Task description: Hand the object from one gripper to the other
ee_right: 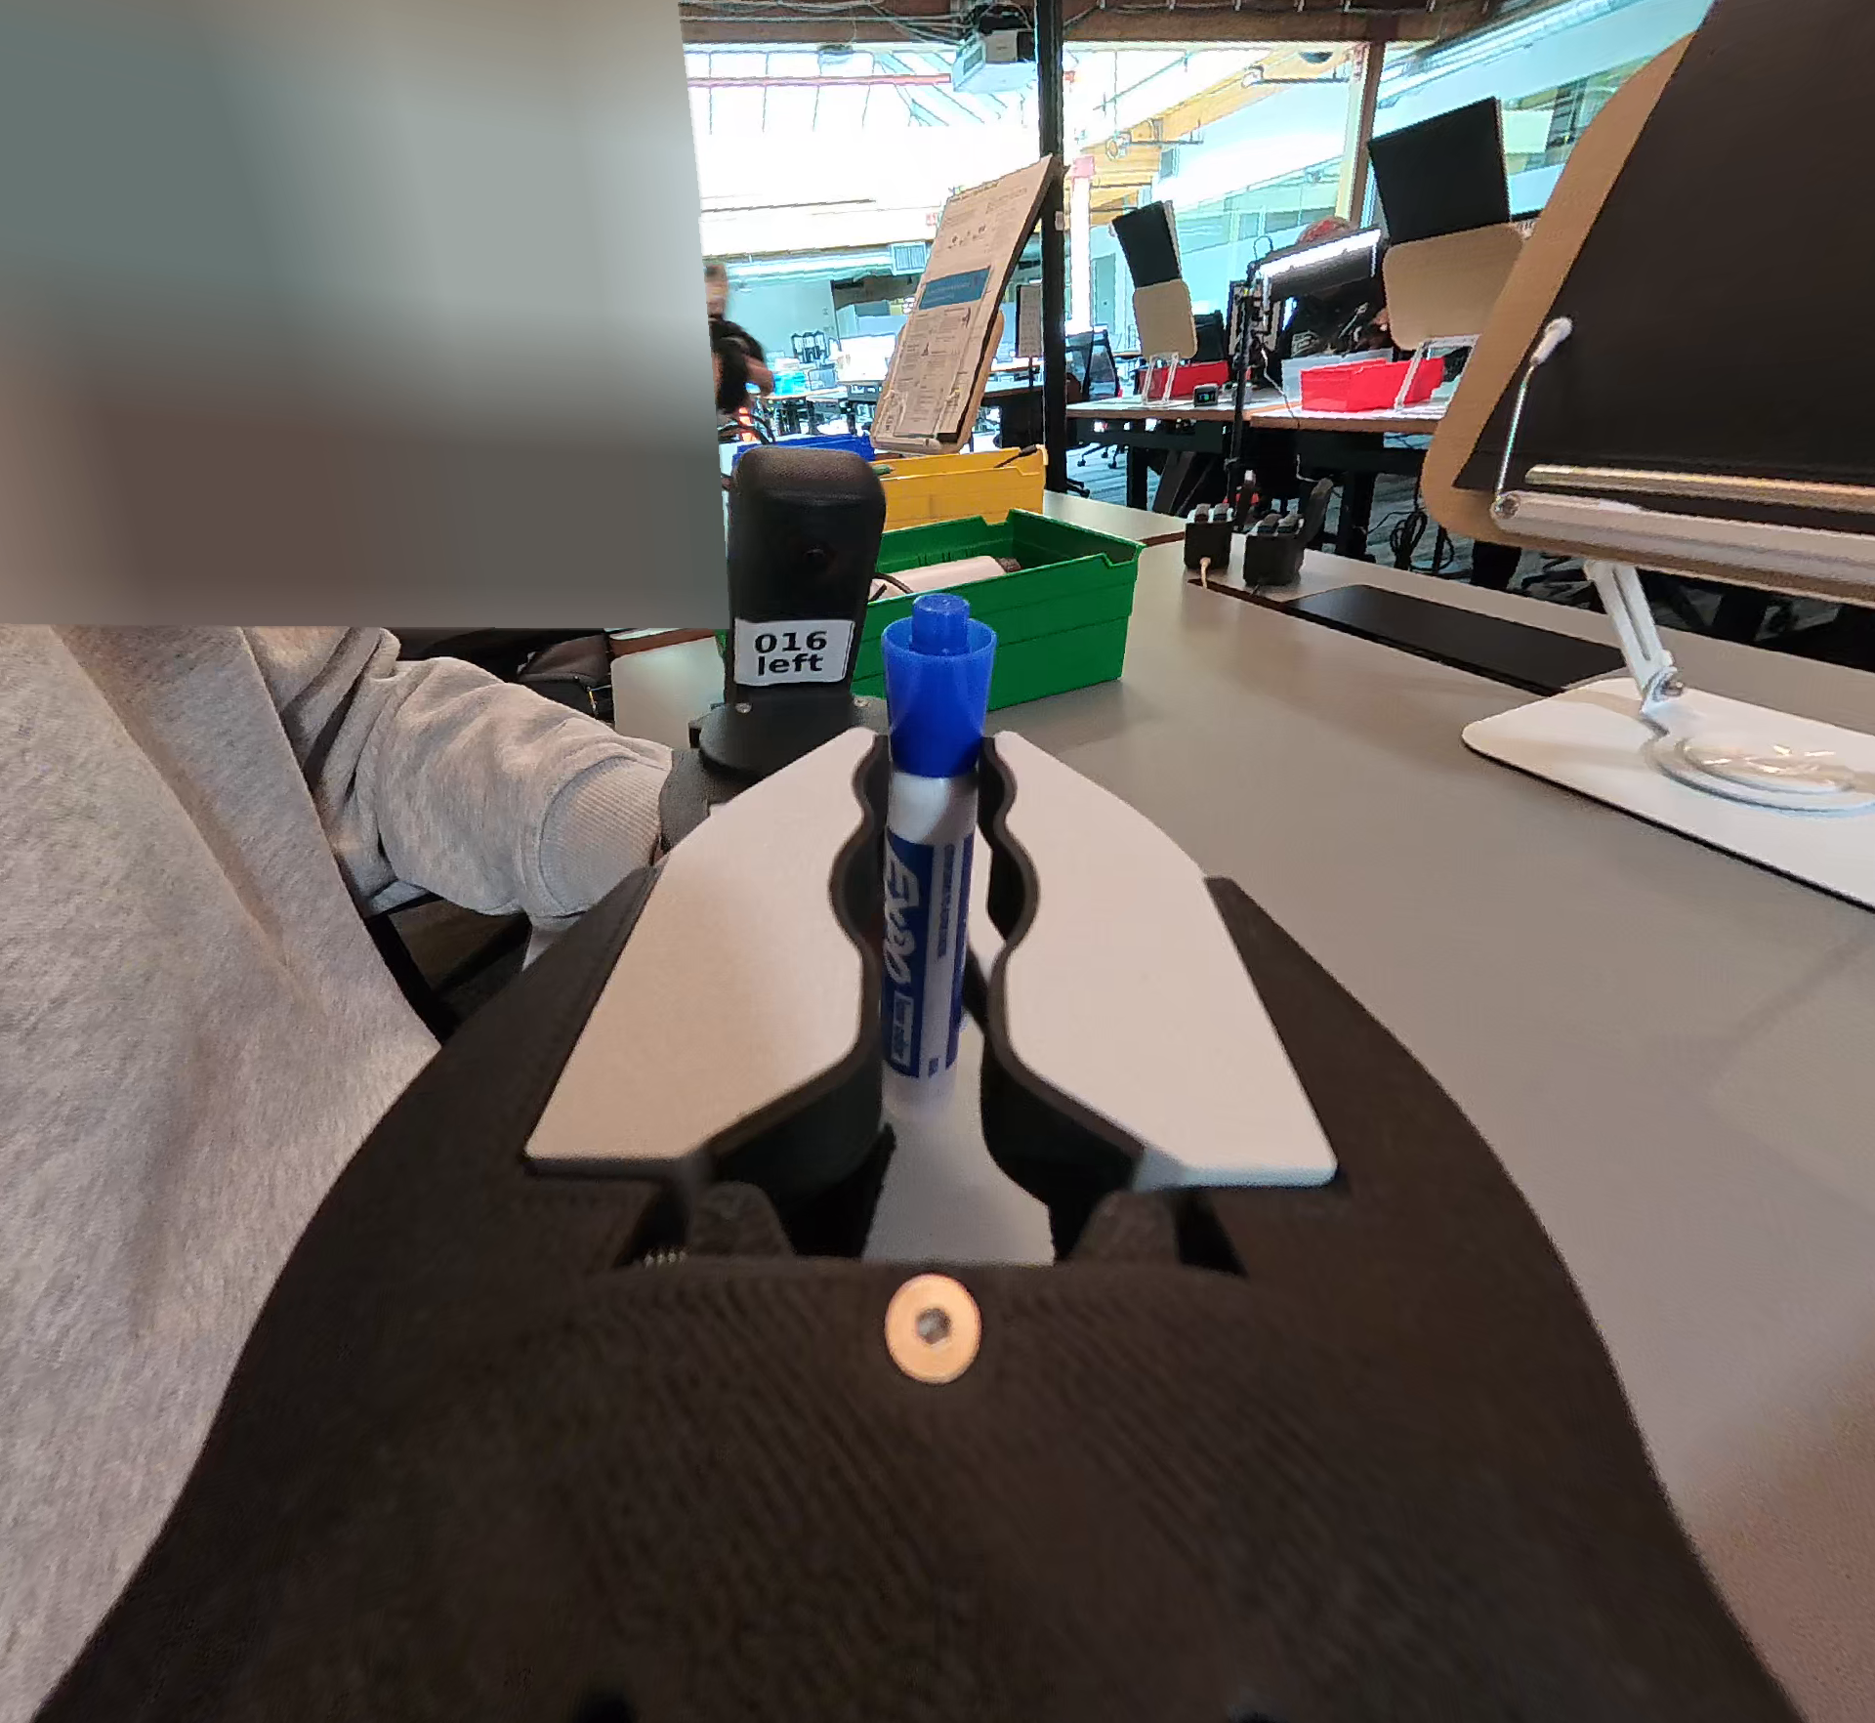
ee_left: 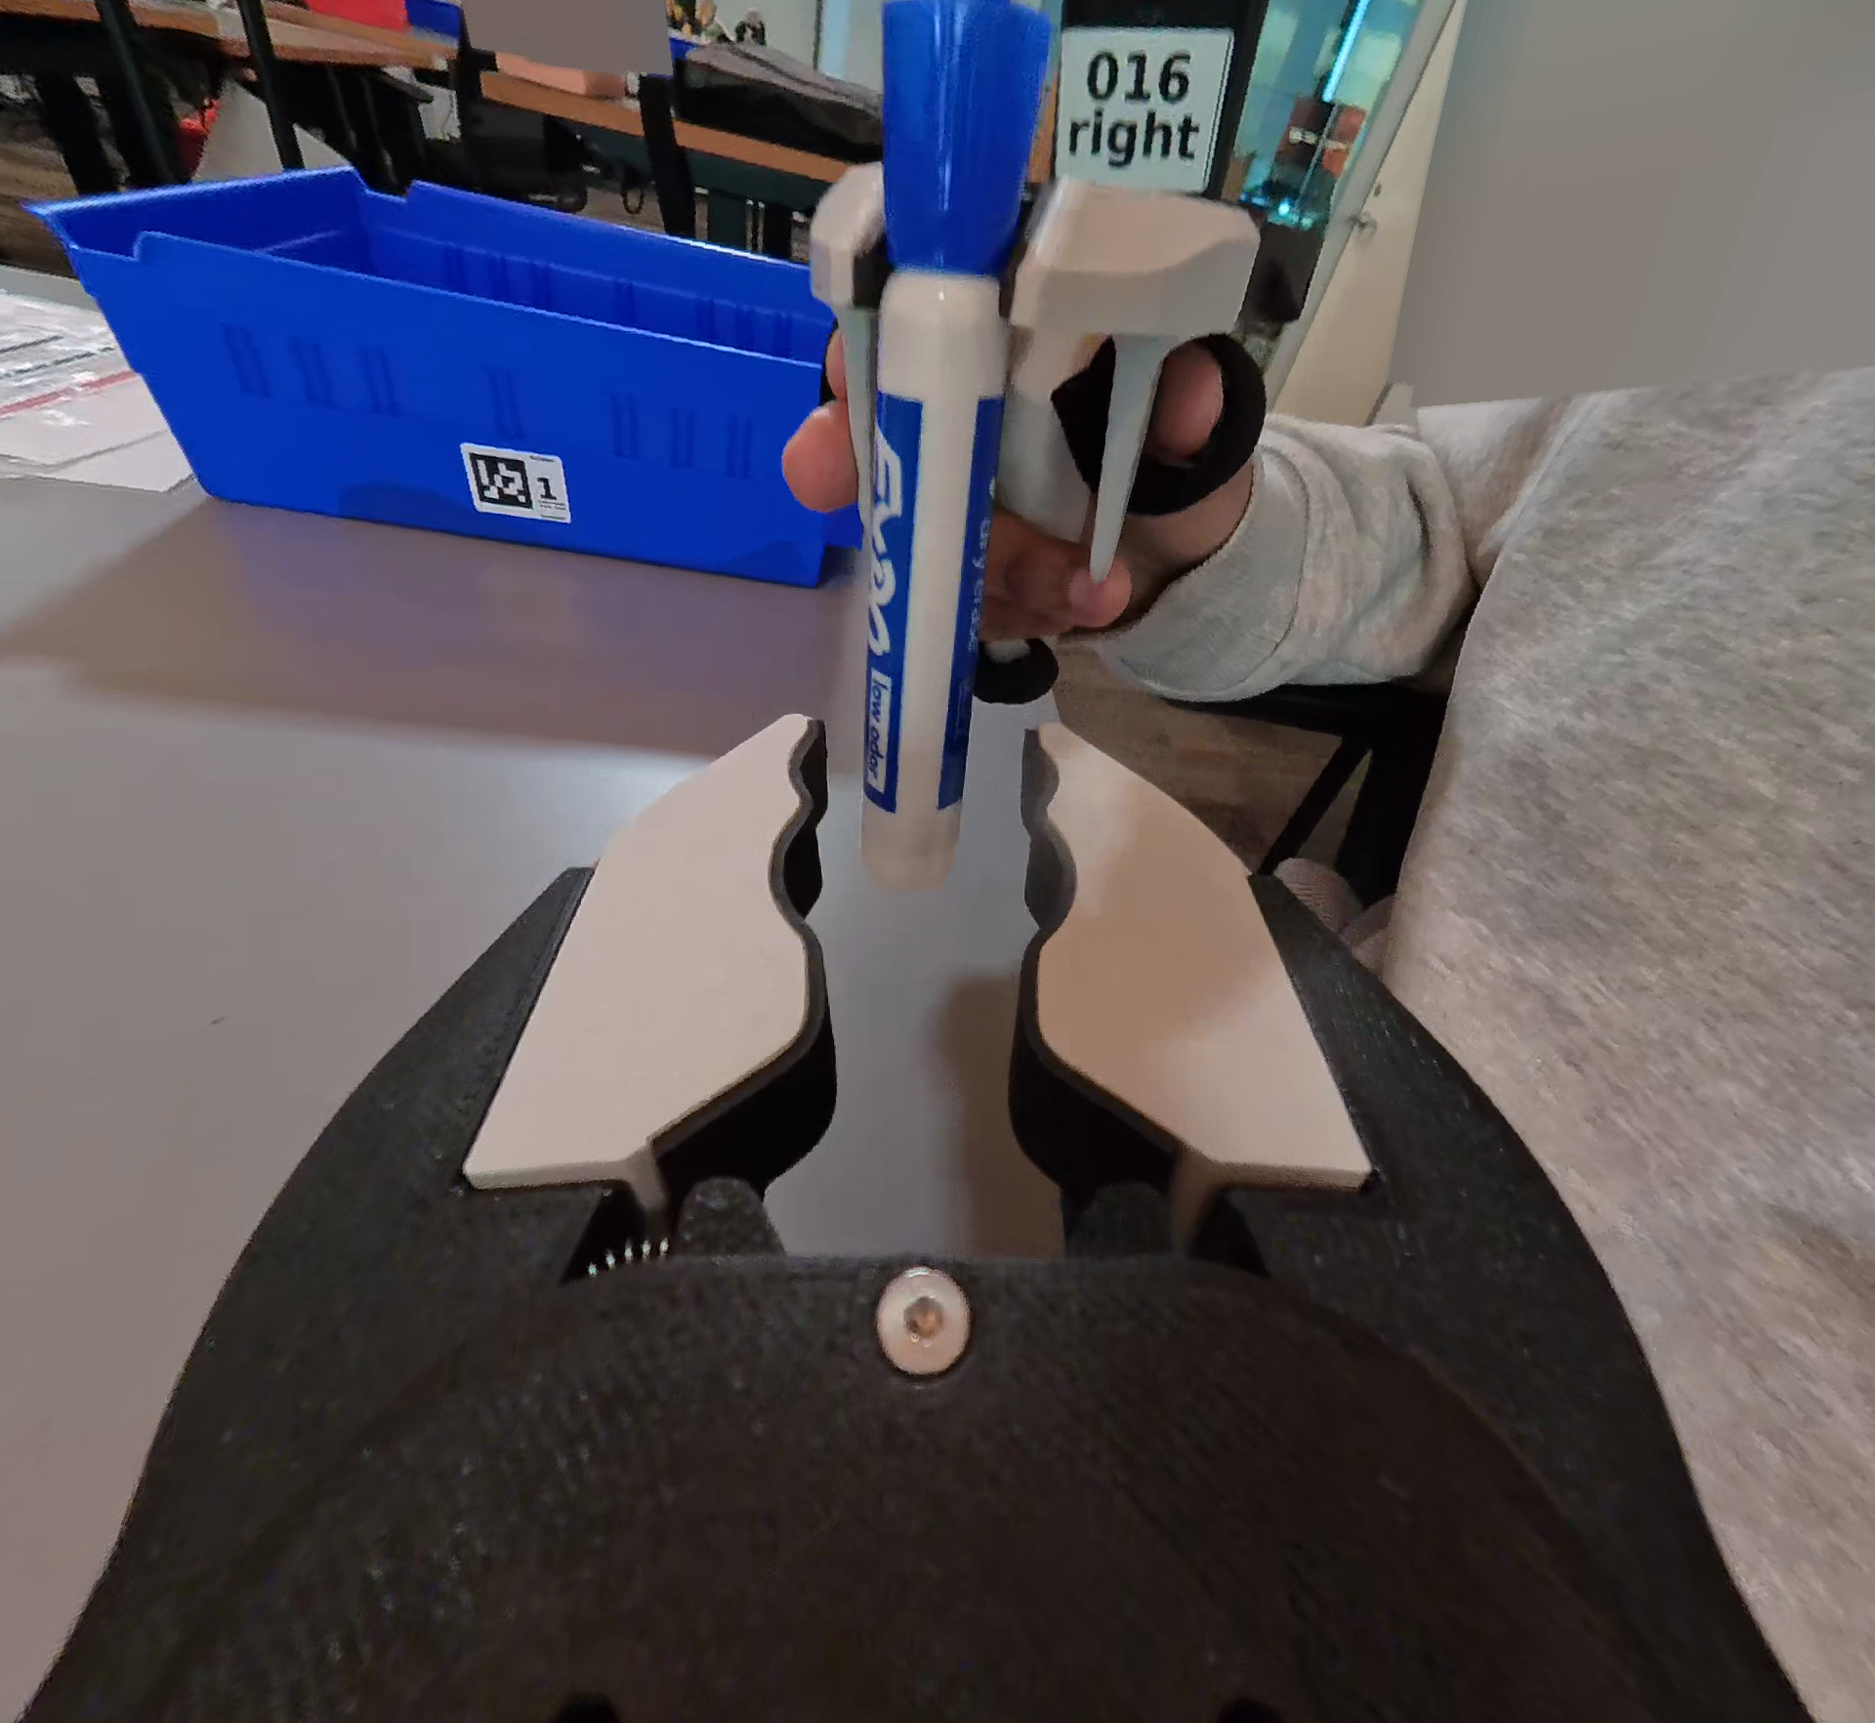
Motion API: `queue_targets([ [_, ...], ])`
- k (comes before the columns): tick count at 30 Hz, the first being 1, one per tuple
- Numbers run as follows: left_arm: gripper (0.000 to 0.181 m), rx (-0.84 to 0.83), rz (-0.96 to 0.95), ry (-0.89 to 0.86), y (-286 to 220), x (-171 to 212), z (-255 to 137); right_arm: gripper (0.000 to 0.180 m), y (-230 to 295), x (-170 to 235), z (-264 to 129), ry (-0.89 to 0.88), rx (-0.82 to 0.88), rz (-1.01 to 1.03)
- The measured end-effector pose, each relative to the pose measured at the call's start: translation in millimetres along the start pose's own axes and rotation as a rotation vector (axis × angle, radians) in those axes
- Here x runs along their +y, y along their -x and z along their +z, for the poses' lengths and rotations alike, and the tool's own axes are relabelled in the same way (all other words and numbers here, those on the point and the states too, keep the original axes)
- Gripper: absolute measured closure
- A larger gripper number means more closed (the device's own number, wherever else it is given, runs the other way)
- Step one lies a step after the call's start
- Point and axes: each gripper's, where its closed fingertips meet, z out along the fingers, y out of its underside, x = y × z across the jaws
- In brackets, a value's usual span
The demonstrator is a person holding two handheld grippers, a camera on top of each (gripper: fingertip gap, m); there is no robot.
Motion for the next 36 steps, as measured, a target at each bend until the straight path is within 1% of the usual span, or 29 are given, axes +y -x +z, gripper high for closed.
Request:
queue_targets([
  [3,0.147,-0.001,0.024,0.015,-2.6,2.4,2.3,0.161,3.0,-2.1,-0.2,-0.002,-0.001,-0.009],
  [7,0.154,0.005,0.017,0.021,-3.1,4.7,3.2,0.161,5.8,-1.7,0.0,-0.001,-0.006,-0.002],
  [14,0.160,0.002,0.014,0.024,-1.7,6.2,3.2,0.162,8.3,-3.2,0.2,-0.014,-0.008,0.004],
  [19,0.160,0.005,0.020,0.023,-2.3,7.0,3.6,0.162,8.0,-3.2,1.9,-0.016,-0.013,0.007],
  [22,0.161,0.004,0.023,0.022,-2.2,7.1,3.7,0.160,8.9,-3.3,1.3,-0.025,-0.016,0.007],
  [24,0.160,0.001,0.022,0.016,-1.5,6.1,3.2,0.144,10.0,-5.0,3.7,-0.045,-0.027,-0.002],
  [27,0.160,-0.002,0.006,0.003,0.6,4.0,1.7,0.114,7.0,-14.5,2.9,-0.130,0.001,-0.076],
  [29,0.161,0.006,-0.019,-0.003,1.5,3.1,0.8,0.102,4.6,-16.0,1.0,-0.145,0.040,-0.169],
  [31,0.160,0.032,-0.066,-0.008,1.2,1.9,-0.6,0.092,5.8,-13.9,0.4,-0.122,0.054,-0.282],
  [33,0.161,0.084,-0.153,-0.015,-0.1,-0.7,-2.8,0.082,7.6,-6.7,-0.8,-0.081,0.046,-0.415],
  [36,0.161,0.232,-0.365,-0.013,-6.2,-4.4,-8.4,0.068,4.2,9.4,-1.6,0.009,0.061,-0.605],
])
